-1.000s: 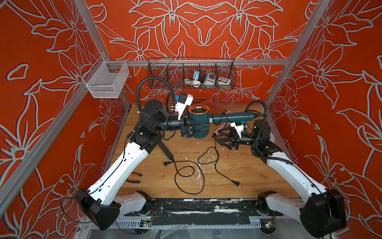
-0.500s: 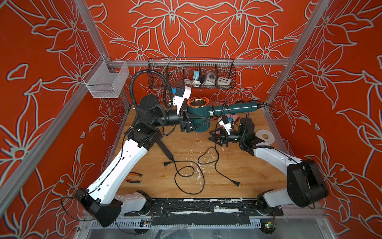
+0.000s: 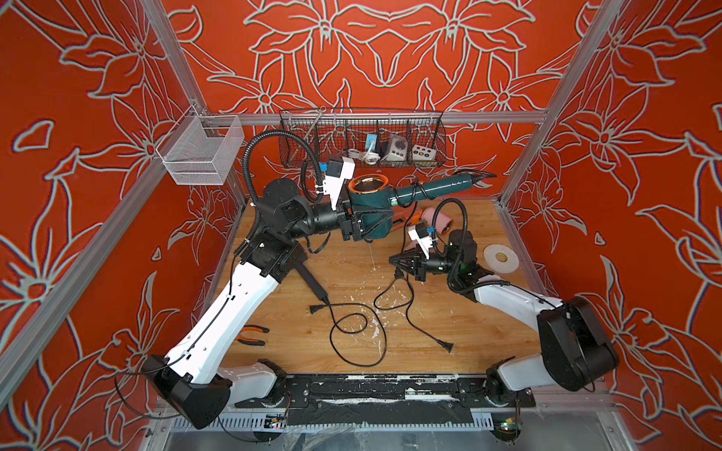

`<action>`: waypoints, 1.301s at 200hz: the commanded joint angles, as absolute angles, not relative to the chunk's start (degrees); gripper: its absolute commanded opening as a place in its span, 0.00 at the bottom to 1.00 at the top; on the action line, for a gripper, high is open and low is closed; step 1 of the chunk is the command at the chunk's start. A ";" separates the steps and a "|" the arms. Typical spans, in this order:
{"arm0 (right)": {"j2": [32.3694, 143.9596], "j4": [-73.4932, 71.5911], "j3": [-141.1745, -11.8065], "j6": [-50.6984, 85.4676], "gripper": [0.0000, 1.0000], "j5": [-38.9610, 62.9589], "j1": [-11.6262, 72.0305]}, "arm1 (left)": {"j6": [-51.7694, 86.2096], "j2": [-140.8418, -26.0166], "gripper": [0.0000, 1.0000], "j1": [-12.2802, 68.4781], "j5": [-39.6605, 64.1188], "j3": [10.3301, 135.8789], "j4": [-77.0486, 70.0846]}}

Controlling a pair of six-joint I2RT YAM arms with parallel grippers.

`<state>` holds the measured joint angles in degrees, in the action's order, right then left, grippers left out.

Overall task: Wrap the cord around the hair dryer
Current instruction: Wrap the power cord around the hair dryer.

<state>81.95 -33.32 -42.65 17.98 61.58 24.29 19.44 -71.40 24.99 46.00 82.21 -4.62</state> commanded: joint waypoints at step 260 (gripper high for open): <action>74.05 65.09 -99.64 -26.80 0.00 -5.19 46.44 | 5.04 -74.52 0.00 22.17 31.46 69.09 15.16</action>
